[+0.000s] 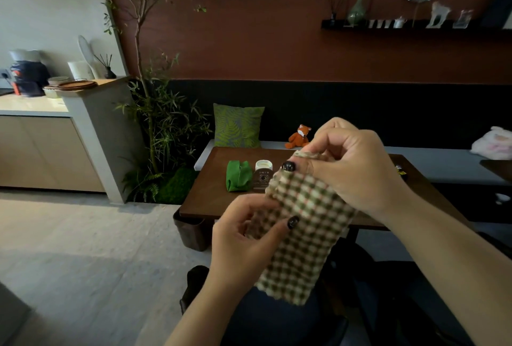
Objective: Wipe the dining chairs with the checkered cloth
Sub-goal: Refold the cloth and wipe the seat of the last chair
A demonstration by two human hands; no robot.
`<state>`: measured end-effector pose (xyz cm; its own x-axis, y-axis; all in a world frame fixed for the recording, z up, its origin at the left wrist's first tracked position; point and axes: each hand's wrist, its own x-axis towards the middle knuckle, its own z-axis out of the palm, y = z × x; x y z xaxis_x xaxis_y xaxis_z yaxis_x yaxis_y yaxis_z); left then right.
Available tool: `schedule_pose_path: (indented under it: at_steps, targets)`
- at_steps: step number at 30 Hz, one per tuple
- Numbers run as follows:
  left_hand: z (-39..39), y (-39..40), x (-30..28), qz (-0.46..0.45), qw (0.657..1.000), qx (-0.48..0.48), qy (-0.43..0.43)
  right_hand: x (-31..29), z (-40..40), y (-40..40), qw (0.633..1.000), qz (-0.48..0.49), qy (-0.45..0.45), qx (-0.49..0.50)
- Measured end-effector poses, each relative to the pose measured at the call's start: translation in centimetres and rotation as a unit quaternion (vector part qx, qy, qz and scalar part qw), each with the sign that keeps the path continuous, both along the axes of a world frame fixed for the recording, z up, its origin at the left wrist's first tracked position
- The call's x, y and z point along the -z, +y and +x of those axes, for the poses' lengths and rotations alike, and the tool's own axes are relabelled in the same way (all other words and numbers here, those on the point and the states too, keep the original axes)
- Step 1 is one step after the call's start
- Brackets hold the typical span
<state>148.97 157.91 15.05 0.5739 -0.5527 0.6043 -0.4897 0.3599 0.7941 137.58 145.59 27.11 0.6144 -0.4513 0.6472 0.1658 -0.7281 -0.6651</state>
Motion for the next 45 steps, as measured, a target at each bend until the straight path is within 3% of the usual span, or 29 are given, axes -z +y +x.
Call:
schedule_pose_path:
  at_steps: [3,12,17,23,28,31,35,39,41,42,43,45]
  targets:
    - [-0.1,0.1,1.4,0.039,0.997,0.003,0.06,-0.4,0.3,0.2,1.0,-0.02,0.013,0.002]
    - [1.0,-0.2,1.9,0.072,0.994,0.03,0.083,-0.4,0.7,0.1,0.999,-0.032,0.035,0.006]
    - [2.1,0.5,2.4,0.071,0.988,0.052,0.124,0.8,0.2,-2.6,0.988,-0.09,0.039,0.119]
    - [3.7,0.8,1.9,0.074,0.996,-0.02,0.047,4.6,-0.8,-4.6,0.99,0.03,0.046,0.133]
    - [4.8,1.5,0.2,0.114,0.991,0.023,0.064,7.2,-1.2,-5.6,0.977,0.008,0.019,0.213]
    - [5.2,1.8,-0.8,0.072,0.982,0.084,0.153,8.0,-1.8,-5.6,0.974,-0.045,0.001,0.224]
    - [4.9,1.3,-1.5,-0.007,0.94,0.134,0.313,8.1,-2.3,-5.5,0.971,-0.067,-0.024,0.23]
    - [3.9,-0.2,-0.7,0.055,0.914,0.062,0.398,8.0,-2.2,-4.9,0.973,-0.05,-0.015,0.224]
    - [3.4,-0.7,-0.1,0.043,0.948,-0.041,0.314,7.9,-2.4,-4.4,0.976,-0.043,-0.03,0.213]
    - [3.2,-0.9,-0.1,0.025,0.971,-0.113,0.208,7.8,-2.5,-4.1,0.975,-0.053,-0.05,0.208]
    - [3.1,-1.0,-0.3,0.009,0.979,-0.18,0.09,7.7,-2.7,-4.0,0.974,-0.07,-0.071,0.203]
    - [3.0,-1.5,-0.2,-0.017,0.972,-0.232,-0.042,7.8,-2.8,-4.3,0.973,-0.082,-0.082,0.202]
